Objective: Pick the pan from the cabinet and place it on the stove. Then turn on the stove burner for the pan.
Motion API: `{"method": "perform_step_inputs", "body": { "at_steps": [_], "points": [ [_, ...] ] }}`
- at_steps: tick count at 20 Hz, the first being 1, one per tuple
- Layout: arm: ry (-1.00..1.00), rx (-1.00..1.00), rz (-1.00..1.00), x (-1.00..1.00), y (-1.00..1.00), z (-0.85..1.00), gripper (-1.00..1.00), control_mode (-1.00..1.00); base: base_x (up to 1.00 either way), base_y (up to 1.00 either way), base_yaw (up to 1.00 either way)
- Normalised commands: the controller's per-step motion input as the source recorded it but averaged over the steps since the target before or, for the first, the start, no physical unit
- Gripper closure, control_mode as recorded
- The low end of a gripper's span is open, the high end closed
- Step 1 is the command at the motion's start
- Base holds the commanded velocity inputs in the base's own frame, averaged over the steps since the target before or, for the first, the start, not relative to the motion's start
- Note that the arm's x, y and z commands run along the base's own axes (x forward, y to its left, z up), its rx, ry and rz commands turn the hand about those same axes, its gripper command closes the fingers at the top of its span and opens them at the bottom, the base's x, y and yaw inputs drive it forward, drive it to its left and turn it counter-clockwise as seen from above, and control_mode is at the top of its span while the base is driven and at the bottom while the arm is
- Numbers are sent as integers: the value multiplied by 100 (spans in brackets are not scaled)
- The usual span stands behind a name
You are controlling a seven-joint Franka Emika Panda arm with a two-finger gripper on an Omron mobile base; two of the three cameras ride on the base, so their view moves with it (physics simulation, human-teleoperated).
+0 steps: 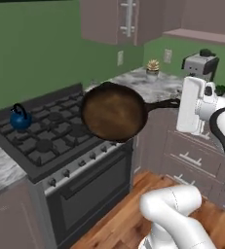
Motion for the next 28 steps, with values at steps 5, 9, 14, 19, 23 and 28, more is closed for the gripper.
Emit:
{"method": "perform_step_inputs", "body": {
  "at_steps": [5,9,14,19,23,28],
  "points": [
    [0,0,0,0,0,0,100,100,67,-7,41],
    [0,0,0,0,0,0,100,100,56,-8,40],
    [0,0,0,0,0,0,100,100,45,-5,39],
    [0,0,0,0,0,0,100,100,50,-21,39],
    [0,0,0,0,0,0,100,100,52,-40,34],
    [0,0,0,0,0,0,100,100,35,-33,26]
  ]
}}
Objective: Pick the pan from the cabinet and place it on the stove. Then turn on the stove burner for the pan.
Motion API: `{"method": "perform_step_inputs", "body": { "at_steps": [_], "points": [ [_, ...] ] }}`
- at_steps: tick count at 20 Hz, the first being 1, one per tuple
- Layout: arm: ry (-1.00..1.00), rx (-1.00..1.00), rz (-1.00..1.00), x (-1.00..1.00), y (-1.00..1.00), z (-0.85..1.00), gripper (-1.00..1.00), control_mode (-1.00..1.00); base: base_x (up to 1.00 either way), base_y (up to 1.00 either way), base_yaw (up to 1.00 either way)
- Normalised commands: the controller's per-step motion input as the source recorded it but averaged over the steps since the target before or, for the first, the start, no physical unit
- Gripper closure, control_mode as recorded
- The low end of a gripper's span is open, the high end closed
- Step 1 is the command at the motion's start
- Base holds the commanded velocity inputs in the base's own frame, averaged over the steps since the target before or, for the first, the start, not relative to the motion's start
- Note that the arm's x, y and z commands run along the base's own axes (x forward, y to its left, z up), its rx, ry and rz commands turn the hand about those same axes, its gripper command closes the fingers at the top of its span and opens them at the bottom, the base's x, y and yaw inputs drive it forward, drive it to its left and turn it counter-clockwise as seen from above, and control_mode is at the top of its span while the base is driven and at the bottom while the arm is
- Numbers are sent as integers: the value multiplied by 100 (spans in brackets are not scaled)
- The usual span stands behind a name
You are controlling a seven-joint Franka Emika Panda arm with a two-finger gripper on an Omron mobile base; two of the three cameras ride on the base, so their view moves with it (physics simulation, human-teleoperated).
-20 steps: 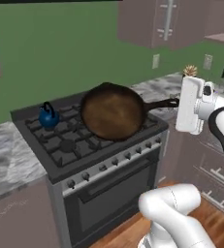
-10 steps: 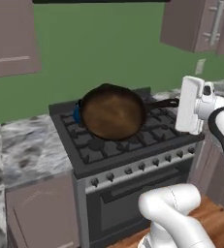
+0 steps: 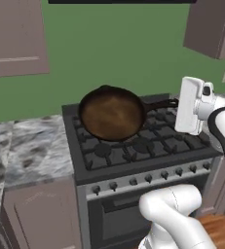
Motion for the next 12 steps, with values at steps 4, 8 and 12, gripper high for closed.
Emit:
{"method": "perform_step_inputs", "body": {
  "at_steps": [4,8,12],
  "points": [
    [0,0,0,0,0,0,100,100,36,-5,15],
    [0,0,0,0,0,0,100,100,46,0,8],
    [0,0,0,0,0,0,100,100,42,0,1]
  ]
}}
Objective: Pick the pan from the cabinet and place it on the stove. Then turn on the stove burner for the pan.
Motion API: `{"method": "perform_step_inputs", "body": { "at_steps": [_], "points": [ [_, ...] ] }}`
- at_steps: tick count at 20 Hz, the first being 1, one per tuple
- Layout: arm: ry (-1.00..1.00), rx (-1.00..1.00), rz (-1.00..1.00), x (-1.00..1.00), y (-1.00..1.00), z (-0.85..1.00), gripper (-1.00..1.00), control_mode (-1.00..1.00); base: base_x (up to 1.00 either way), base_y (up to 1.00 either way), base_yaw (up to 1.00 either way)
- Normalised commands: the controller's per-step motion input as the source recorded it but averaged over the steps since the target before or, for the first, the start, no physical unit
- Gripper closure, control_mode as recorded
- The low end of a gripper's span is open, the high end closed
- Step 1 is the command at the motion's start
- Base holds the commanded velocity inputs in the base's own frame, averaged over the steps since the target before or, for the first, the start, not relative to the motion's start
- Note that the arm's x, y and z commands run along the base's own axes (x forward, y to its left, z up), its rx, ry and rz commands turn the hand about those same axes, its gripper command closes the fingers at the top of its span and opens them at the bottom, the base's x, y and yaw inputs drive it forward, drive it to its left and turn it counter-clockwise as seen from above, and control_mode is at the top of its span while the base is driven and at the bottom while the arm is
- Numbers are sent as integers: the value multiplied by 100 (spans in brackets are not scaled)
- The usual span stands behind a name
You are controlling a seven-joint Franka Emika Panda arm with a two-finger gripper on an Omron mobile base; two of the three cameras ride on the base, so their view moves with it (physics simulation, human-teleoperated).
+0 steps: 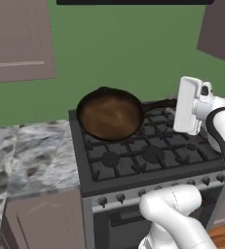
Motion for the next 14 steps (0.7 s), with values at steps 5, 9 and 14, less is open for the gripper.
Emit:
{"method": "perform_step_inputs", "body": {
  "at_steps": [5,9,14],
  "points": [
    [0,0,0,0,0,0,100,100,5,13,-2],
    [0,0,0,0,0,0,100,100,1,34,-2],
    [0,0,0,0,0,0,100,100,10,48,0]
  ]
}}
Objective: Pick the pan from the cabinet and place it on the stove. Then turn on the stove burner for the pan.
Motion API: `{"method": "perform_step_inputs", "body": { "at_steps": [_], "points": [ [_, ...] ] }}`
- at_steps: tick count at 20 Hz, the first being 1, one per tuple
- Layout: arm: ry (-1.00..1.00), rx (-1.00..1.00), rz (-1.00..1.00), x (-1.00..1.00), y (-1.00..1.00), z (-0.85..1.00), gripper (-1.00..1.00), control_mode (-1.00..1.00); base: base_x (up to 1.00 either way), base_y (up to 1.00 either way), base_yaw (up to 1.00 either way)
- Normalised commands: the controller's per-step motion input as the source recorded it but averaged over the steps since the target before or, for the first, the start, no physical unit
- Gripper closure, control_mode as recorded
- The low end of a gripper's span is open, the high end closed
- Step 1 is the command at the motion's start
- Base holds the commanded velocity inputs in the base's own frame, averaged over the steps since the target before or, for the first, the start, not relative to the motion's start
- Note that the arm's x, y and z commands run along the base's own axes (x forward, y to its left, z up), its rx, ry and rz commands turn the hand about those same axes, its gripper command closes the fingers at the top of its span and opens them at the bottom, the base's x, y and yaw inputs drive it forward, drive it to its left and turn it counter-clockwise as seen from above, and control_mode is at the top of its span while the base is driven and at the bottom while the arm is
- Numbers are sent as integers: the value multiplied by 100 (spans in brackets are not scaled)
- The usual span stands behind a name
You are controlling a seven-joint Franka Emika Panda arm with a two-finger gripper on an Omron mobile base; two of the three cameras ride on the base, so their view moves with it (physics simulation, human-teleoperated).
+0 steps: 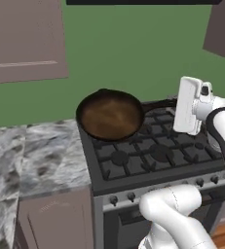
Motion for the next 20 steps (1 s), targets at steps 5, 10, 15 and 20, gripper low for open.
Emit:
{"method": "perform_step_inputs", "body": {
  "at_steps": [5,10,15,20],
  "points": [
    [0,0,0,0,0,0,100,100,33,42,0],
    [0,0,0,0,0,0,100,100,51,10,0],
    [0,0,0,0,0,0,100,100,17,0,0],
    [0,0,0,3,-1,0,100,-100,9,0,0]
  ]
}}
